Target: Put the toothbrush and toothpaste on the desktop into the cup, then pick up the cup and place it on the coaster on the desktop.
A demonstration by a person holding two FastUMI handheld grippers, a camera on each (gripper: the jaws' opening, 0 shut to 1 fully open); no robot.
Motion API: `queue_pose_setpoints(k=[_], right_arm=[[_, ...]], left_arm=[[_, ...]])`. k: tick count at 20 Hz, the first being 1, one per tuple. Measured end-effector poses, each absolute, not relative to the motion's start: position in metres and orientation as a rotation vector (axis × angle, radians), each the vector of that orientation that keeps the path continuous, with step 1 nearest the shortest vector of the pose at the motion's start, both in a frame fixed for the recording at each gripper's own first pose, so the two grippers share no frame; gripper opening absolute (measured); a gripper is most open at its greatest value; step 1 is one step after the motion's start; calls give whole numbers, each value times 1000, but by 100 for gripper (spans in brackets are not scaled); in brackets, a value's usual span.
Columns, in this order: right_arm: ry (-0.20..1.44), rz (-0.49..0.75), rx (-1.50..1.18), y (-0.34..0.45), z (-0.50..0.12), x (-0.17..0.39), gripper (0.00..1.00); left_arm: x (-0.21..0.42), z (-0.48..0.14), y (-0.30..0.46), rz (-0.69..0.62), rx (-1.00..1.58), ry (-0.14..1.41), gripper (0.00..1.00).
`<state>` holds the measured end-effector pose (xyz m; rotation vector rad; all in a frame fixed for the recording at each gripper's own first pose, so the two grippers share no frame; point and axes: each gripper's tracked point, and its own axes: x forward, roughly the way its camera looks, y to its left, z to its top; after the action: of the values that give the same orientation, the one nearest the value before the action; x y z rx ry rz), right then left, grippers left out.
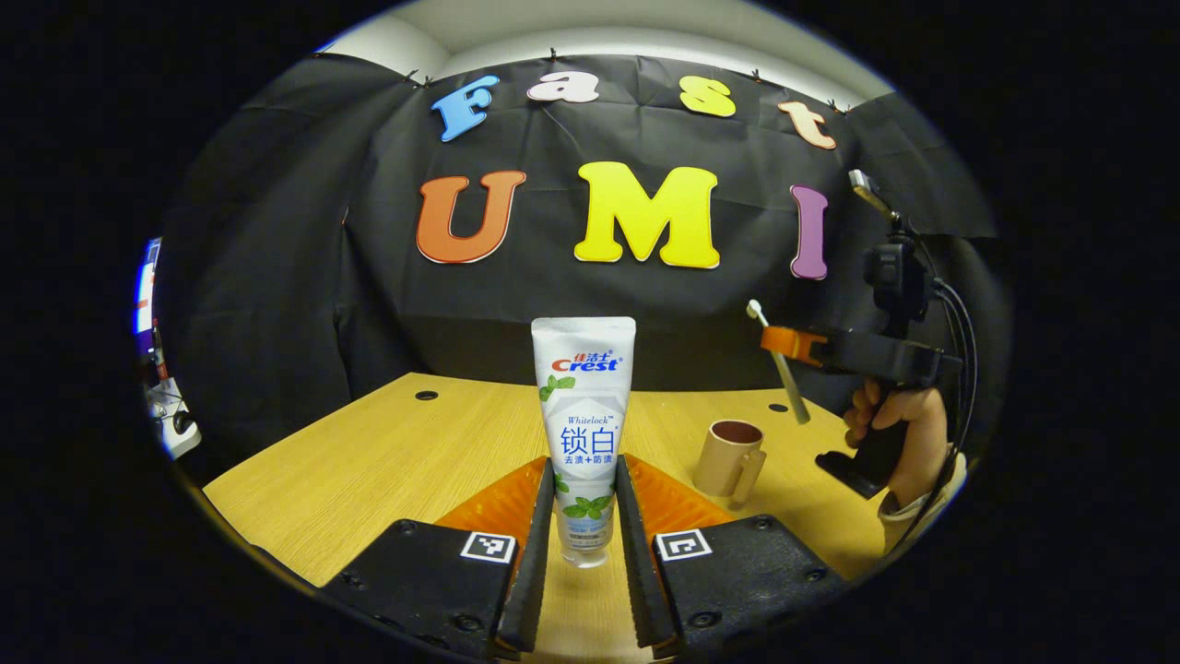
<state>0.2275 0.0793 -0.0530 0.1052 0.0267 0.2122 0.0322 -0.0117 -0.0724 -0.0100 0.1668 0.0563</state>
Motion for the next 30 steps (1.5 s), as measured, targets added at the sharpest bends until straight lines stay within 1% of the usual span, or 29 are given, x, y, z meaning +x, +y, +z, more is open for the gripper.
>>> queue_pose_setpoints(k=[5, 6, 7, 8, 12, 15, 22, 23, 25, 26, 30], right_arm=[[18, 213, 27, 99, -58, 247, 0], [21, 220, 22, 104, -61, 249, 0], [23, 219, 18, 106, -64, 253, 0], [29, 215, 19, 107, -65, 255, 0], [26, 183, 43, 104, -67, 267, 0], [29, 159, 66, 97, -70, 274, 0], [68, 134, 78, 84, -88, 287, 0], [71, 135, 74, 84, -89, 287, 2], [71, 135, 75, 84, -88, 289, 2], [71, 133, 74, 84, -88, 288, 4], [64, 125, 67, 85, -87, 289, 5]], left_arm=[[43, -37, -21, 25, -28, 115, 41], [44, -34, -23, 18, -47, 115, 45], [45, -30, -24, 9, -52, 113, 41], [45, -29, -26, 3, -53, 113, 41], [45, -35, -27, -25, -55, 136, 41], [46, -39, -19, 0, -53, 149, 41], [53, -53, -26, -14, -43, 195, 41], [53, -54, -28, -14, -35, 197, 41], [53, -55, -33, -26, -22, 196, 41], [53, -56, -37, -38, -20, 198, 41], [50, -59, -45, -68, -10, 206, 41]])
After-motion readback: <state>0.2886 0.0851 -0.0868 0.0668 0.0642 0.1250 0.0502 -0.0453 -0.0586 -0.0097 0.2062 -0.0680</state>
